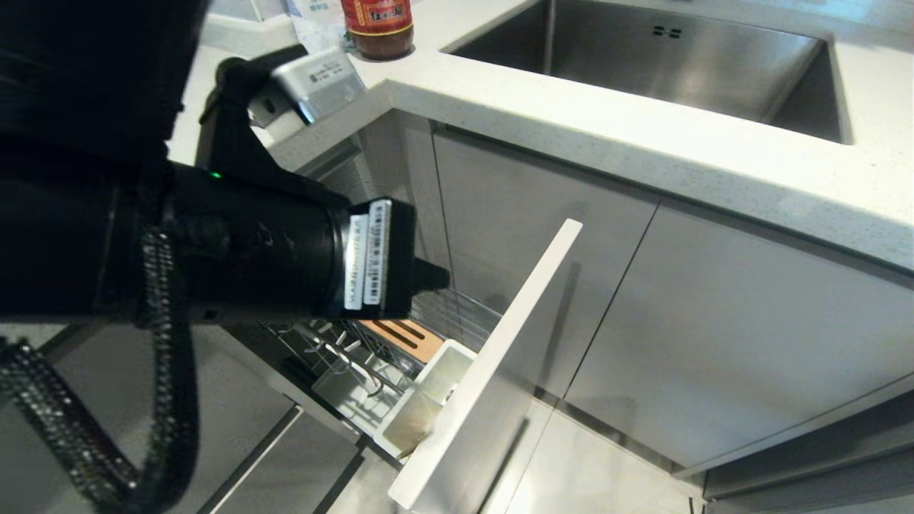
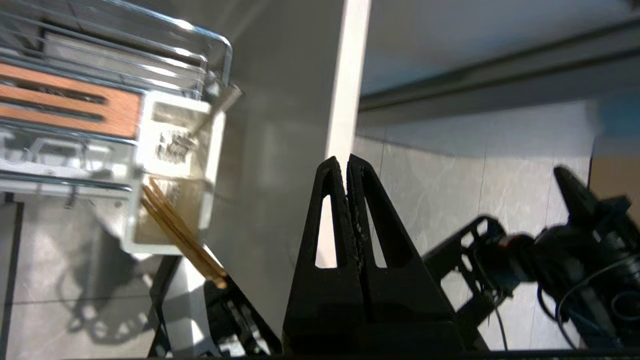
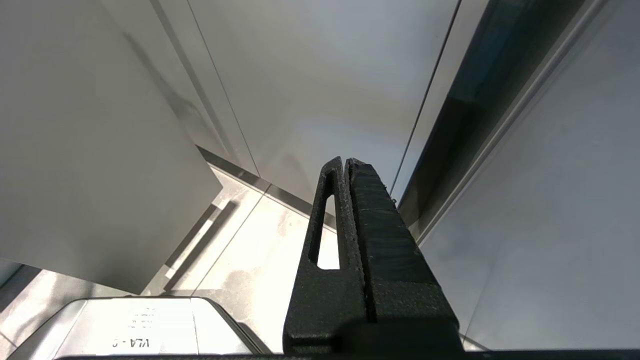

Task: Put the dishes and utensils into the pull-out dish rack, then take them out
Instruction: Close the cupboard

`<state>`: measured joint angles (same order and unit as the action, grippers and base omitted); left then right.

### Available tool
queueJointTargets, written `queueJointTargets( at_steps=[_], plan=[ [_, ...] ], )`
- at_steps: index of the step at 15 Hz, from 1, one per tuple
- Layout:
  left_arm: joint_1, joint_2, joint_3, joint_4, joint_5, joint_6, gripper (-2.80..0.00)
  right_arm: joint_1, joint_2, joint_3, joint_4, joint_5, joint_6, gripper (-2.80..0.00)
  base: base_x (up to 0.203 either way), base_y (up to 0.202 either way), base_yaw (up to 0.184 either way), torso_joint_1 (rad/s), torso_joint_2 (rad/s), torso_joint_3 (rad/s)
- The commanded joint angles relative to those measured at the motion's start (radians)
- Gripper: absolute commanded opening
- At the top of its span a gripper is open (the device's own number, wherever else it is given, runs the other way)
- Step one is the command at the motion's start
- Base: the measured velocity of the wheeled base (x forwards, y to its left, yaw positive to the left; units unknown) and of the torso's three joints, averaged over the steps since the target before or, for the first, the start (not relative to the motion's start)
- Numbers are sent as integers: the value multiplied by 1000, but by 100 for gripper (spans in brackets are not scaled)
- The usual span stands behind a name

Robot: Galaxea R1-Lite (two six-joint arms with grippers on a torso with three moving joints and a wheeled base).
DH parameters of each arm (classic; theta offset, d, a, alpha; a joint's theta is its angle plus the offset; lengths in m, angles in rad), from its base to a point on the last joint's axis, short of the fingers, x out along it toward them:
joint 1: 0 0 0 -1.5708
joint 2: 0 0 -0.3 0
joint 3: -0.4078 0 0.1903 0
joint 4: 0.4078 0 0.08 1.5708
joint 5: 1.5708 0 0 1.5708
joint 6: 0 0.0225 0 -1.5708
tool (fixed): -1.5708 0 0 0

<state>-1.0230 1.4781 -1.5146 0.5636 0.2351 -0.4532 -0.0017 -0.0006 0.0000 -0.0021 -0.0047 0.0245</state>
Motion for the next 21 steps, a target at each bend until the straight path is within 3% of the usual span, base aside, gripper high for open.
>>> queueJointTargets(
  at_steps=[1, 14, 21],
  plan=[
    [-35, 64, 14, 5, 3, -12, -280, 0, -3, 2, -1, 0, -1, -280, 0, 0, 0, 0, 0, 0],
    [-100, 203, 35, 40, 24, -16, -280, 0, -2, 2, 0, 0, 0, -280, 0, 0, 0, 0, 0, 0],
    [-100, 203, 37, 41, 230, -13, -280, 0, -4, 2, -1, 0, 0, -280, 0, 0, 0, 0, 0, 0]
  ],
)
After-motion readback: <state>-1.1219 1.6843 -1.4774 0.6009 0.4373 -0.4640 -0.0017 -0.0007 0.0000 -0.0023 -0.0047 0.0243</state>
